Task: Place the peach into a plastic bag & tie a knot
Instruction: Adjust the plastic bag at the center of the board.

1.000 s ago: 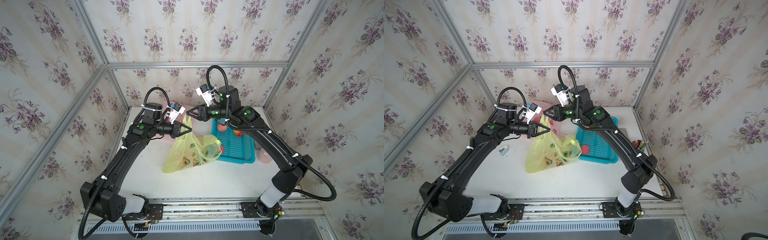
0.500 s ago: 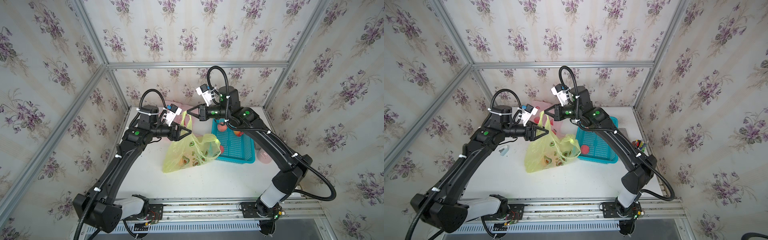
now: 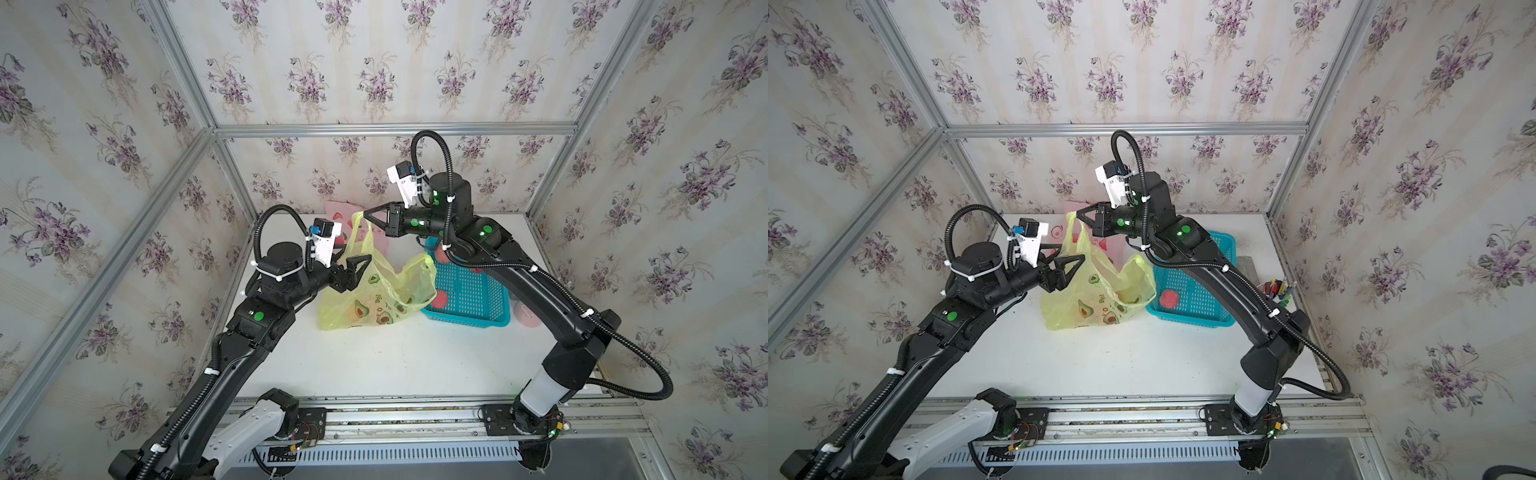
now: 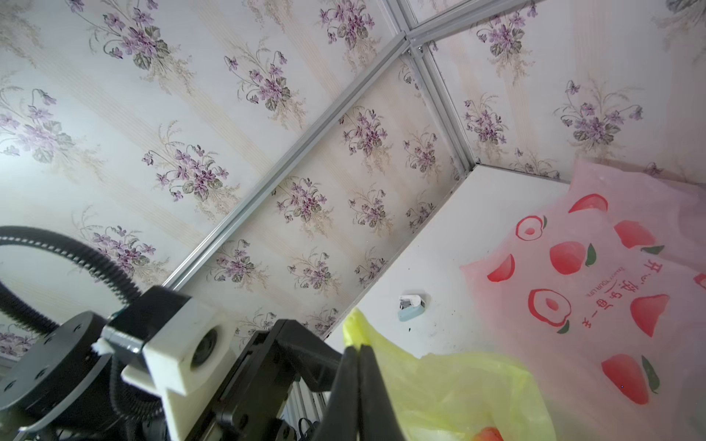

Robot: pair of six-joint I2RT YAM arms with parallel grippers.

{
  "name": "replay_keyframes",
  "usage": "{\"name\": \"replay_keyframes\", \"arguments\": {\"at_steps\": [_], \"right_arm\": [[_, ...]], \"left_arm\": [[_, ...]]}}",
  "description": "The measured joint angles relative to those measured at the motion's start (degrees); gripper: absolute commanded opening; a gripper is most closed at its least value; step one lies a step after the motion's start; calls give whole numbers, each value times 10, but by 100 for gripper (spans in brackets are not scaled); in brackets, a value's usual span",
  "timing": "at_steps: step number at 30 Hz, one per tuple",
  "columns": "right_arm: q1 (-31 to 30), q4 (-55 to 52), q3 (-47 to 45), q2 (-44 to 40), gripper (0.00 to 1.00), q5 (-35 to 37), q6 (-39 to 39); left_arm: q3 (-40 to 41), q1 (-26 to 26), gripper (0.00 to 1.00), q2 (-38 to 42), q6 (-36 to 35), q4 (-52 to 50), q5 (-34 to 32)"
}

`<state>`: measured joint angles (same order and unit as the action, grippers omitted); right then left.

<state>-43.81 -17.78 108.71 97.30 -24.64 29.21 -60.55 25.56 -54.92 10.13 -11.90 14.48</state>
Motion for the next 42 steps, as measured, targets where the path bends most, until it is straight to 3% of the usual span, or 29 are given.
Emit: {"name": "replay_keyframes", "arguments": {"at_steps": [5,9,13,15,17,18,23,32,42], "right_arm": [[-15,3,19,17,0,12,10],[-18,4,23,19,0,12,19],[-18,3,21,18,0,17,21],[-18,1,21,17,0,16,18],[-17,-1,21,16,0,15,17],[-16,-2,21,15,0,13,14],[-15,-10,25,10,0,-1,1],[-15,-24,27,9,0,-24,-9],[-7,-20,21,6,0,-28,-3]], "left_arm": [[5,42,71,-28,-2,46,-102],[5,59,45,-43,-11,72,-177],[13,60,34,-55,-32,87,-210],[18,60,37,-57,-46,89,-205],[20,60,59,-57,-58,88,-194],[22,59,65,-54,-64,88,-188],[36,50,75,-27,-80,84,-188],[13,33,74,-28,-107,75,-198],[12,32,49,-54,-100,67,-116]]}}
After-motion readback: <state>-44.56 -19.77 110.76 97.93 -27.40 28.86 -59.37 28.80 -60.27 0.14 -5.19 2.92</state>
